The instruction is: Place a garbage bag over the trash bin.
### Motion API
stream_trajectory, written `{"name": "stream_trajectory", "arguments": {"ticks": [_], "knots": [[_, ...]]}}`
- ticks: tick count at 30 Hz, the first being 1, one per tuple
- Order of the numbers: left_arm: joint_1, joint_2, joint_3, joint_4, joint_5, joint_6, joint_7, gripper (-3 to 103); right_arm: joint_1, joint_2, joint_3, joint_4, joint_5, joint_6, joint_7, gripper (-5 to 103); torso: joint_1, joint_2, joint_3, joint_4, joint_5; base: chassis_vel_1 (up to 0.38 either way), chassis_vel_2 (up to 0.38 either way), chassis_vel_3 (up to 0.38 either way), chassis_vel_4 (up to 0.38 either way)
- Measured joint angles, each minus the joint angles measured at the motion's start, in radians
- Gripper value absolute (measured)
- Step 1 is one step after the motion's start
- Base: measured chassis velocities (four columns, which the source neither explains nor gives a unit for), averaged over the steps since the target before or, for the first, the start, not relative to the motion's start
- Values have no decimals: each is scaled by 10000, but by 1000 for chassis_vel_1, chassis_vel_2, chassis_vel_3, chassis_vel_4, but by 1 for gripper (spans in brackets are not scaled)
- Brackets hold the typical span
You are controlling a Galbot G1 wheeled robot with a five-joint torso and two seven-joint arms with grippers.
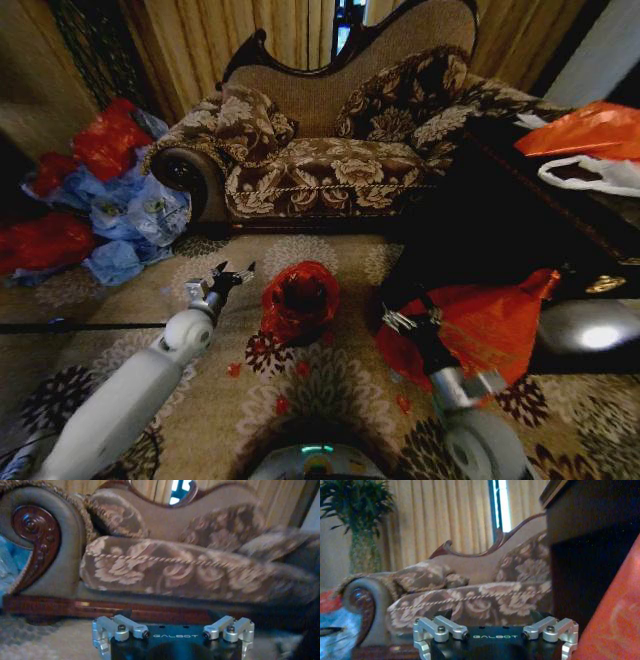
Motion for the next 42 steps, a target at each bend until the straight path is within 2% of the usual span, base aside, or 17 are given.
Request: {"name": "stream_trajectory", "arguments": {"ticks": [2, 4, 5, 7, 9, 10, 13, 14, 16, 20, 42], "knots": [[1556, -340, -972, -1319, 112, -151, 207, 100, -441, 367, -66, 321, -304, -64, 86, 100, -1, 0, -1, 7, -19, 0, 0, 0, 0], [3237, -918, -1699, -2314, 839, -517, 763, 100, -790, 892, -129, 424, -808, 39, 218, 100, -1, 0, 0, 5, -10, 0, 0, 0, 0], [3237, -918, -1699, -2314, 839, -517, 763, 100, -790, 892, -129, 424, -808, 39, 218, 100, -1, 0, 0, 5, -10, 0, 0, 0, 0], [4704, -1842, -2194, -3083, 1775, -917, 1412, 100, -1088, 1511, -146, 523, -1460, 289, 151, 100, -1, 1, 0, 4, -3, 0, 0, 0, 0], [5827, -2964, -2326, -3660, 2675, -1284, 1939, 100, -1414, 1987, -306, 699, -1982, 539, -91, 100, -1, 0, 0, 6, -13, 0, 0, 0, 0], [5827, -2964, -2326, -3660, 2675, -1284, 1939, 100, -1414, 1987, -306, 699, -1982, 539, -91, 100, -1, 0, 0, 6, -13, 0, 0, 0, 0], [7347, -4482, -2161, -3909, 4094, -1979, 2573, 100, -1736, 2478, -531, 929, -2636, 837, -518, 100, -1, 1, 0, 5, -5, 0, 0, 0, 0], [7347, -4482, -2161, -3909, 4094, -1979, 2573, 100, -1736, 2478, -531, 929, -2636, 837, -518, 100, -1, 1, 0, 5, -5, 0, 0, 0, 0], [8148, -5143, -1934, -3909, 4796, -2416, 2811, 100, -1767, 2543, -540, 1048, -2761, 841, -742, 100, 0, 1, 1, 7, -9, 0, 0, 0, 0], [8520, -5588, -1917, -3859, 5311, -2746, 2967, 100, -1815, 2393, -541, 1197, -2769, 656, -955, 100, 1, 1, 2, 5, -7, 0, 0, 0, 0], [8420, -5550, -1887, -3733, 5254, -2729, 2950, 100, -1792, 2321, -545, 1197, -2695, 605, -970, 100, 2, 0, 3, 4, -9, 0, 0, 0, 0]]}}
